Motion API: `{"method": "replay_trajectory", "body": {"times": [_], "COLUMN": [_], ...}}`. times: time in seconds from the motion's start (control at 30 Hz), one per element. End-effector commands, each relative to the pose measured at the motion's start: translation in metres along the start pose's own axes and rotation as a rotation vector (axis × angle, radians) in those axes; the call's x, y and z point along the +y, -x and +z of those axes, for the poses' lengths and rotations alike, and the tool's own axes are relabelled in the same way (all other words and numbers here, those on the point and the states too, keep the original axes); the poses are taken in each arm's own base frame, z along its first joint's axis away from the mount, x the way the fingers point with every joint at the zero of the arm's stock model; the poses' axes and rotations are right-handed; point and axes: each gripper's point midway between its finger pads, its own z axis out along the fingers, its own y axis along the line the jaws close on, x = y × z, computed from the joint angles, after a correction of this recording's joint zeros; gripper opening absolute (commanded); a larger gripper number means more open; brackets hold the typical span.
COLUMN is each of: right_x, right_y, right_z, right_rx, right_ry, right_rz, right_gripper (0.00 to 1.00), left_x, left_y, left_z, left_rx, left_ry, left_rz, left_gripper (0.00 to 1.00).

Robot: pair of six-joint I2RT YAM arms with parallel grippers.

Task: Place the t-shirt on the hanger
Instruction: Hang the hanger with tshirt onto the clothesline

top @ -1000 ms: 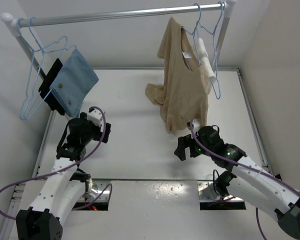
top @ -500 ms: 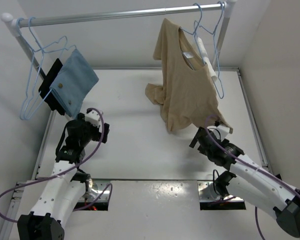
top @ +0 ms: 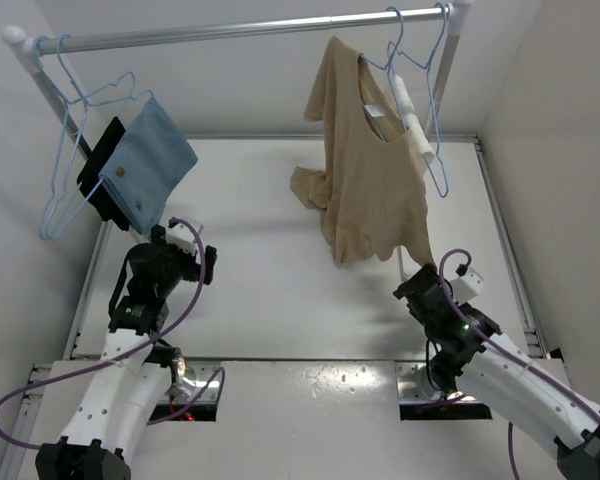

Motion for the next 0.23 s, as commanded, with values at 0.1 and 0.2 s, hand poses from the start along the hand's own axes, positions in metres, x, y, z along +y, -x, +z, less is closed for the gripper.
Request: {"method": "replay_trajectory", "body": {"times": [0.1, 0.2], "right_x": [0.0150, 0.0194], "right_y": [0.0190, 0.0184], "right_z": [-0.0051, -0.0054], "right_rx": [-0.043, -0.034], "right_ry": [-0.036, -0.046], "right_rz": [0.019, -0.001], "right_gripper": [1.00, 1.00], "left_x": [0.0054, 0.0054], "left_y": [0.0090, 0.0090], "left_z": [-0.0005, -0.0005], "left_rx": [-0.040, -0.040], "left_ry": [0.025, 0.025], "left_rz": [-0.017, -0.017], "left_gripper": [1.00, 1.00]}}
